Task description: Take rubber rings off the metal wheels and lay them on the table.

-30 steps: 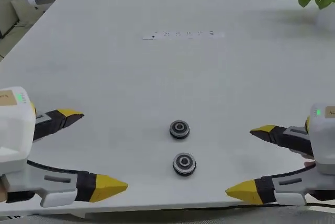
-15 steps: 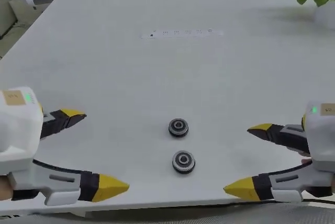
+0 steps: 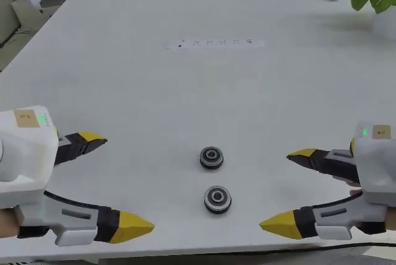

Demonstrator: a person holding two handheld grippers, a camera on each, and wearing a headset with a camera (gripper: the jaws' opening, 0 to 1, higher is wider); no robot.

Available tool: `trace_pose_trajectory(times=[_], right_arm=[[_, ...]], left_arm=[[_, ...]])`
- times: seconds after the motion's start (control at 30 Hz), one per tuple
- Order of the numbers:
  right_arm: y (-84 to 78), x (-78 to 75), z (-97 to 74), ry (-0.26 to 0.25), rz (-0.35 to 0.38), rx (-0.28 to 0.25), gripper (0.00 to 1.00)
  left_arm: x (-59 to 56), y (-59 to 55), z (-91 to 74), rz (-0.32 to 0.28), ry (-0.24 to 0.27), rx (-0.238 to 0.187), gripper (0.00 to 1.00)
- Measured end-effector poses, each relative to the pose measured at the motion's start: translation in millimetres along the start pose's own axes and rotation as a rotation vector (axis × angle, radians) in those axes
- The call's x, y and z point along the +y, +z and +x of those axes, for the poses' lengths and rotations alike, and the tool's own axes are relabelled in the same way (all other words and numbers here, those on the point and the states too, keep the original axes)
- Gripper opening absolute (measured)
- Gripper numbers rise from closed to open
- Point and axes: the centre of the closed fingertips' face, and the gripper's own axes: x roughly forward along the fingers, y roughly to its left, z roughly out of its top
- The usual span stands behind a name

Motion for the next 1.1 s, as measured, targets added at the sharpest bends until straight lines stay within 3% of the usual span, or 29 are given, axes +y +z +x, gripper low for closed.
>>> trace_pose_trajectory(times=[0.47, 0.73, 1.1], right_arm=[[-3.1, -4.3, 13.6, 0.03, -0.034, 0.008, 0.8], [1.3, -2.5, 17.6, 0.045, -0.059, 0.001, 0.78], [-1.0, -2.0, 20.4, 0.052, -0.06, -0.006, 0.74]], left_arm=[[-4.8, 2.6, 15.8, 0.064, -0.084, 0.011, 1.0], [-10.7, 2.0, 20.9, 0.071, -0.125, 0.023, 1.0], [-16.6, 10.9, 28.8, 0.084, -0.161, -0.002, 0.93]])
